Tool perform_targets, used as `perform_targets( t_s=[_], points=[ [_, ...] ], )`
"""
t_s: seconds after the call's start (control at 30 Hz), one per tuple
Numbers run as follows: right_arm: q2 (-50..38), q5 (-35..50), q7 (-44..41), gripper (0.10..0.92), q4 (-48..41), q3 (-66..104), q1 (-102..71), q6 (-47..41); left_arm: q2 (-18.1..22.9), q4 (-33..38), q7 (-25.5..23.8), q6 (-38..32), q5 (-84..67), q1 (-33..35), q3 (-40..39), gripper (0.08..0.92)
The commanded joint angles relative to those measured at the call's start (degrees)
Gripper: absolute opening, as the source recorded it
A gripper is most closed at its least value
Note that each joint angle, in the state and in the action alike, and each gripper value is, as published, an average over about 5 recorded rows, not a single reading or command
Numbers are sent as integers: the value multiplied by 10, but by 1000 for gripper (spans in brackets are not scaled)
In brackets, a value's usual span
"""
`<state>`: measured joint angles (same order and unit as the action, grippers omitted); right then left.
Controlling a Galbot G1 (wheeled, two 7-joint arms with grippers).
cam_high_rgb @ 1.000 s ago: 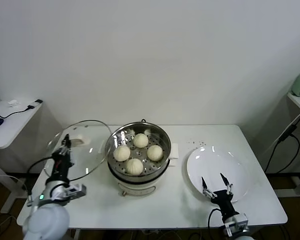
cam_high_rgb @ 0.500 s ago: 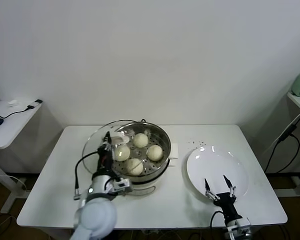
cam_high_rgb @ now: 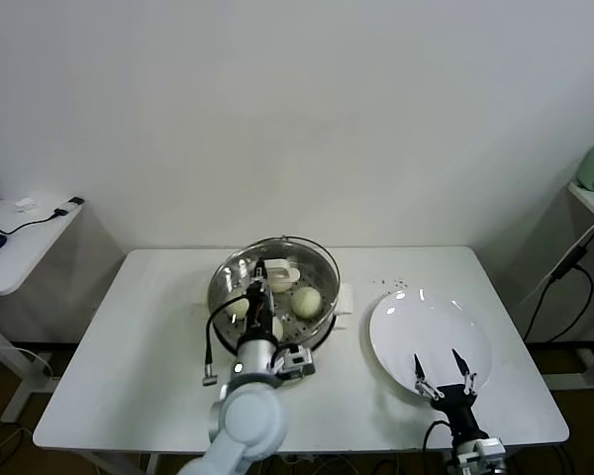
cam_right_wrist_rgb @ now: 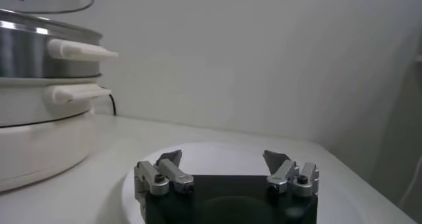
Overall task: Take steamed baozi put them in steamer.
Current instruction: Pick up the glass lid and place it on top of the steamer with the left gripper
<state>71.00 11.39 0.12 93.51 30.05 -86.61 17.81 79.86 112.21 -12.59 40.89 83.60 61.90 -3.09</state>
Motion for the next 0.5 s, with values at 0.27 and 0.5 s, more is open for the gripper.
perform_targets(
  t_s=[0.27,0.5],
  points=[
    [10,-6,18,823,-5,4,11,14,12,-74,6,7,25,-21,-4,132],
    [15,-9,24,823,-8,3,14,20,13,-85,24,0,37,-19,3,132]
  ],
)
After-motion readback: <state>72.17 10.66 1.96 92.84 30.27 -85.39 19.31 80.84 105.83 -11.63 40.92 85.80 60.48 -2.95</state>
